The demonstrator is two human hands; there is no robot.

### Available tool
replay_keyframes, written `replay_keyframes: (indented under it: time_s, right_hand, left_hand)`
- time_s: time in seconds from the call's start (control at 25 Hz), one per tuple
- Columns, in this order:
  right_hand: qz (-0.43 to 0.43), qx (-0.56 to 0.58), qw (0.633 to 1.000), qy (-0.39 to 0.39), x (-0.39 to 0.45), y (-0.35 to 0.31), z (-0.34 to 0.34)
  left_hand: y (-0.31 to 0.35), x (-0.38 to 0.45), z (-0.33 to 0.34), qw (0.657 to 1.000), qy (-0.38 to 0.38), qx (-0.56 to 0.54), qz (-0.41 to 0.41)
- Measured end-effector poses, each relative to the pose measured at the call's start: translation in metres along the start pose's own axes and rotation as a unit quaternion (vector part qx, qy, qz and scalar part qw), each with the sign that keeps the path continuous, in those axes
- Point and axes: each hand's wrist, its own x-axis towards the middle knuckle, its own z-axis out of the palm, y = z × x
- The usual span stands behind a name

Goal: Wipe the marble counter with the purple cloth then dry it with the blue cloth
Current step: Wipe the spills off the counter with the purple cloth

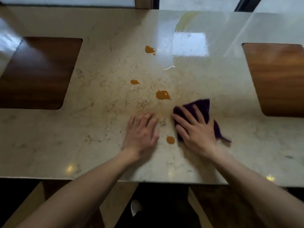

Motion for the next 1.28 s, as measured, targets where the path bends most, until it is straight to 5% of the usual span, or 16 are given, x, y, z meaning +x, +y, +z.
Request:
replay_keyframes:
  time_s: [0.24, 0.48, 0.68, 0.96, 1.28]
  right_hand:
    - [0.094, -0.010, 0.995, 0.016, -0.123, -0.053, 0.024]
    - [0.136, -0.021, 0.990, 0.024, -0.124, -0.065, 0.030]
    - [0.149, -0.032, 0.985, 0.076, -0.112, -0.073, 0.044]
    - [0.165, 0.028, 0.983, 0.081, 0.069, -0.087, 0.021]
    - [0.258, 0.077, 0.962, 0.045, 0.371, 0.060, -0.053]
  left_hand:
    - [0.000, 0.009, -0.015, 0.999, -0.042, 0.021, 0.020]
    - [-0.125, 0.126, -0.062, 0.987, 0.017, 0.055, -0.149]
    - [-0.173, 0.174, -0.049, 0.991, -0.025, 0.056, -0.121]
    - [-0.180, 0.178, -0.042, 0.989, -0.010, 0.073, -0.129]
    - [-0.178, 0.175, -0.037, 0.990, 0.005, 0.036, -0.139]
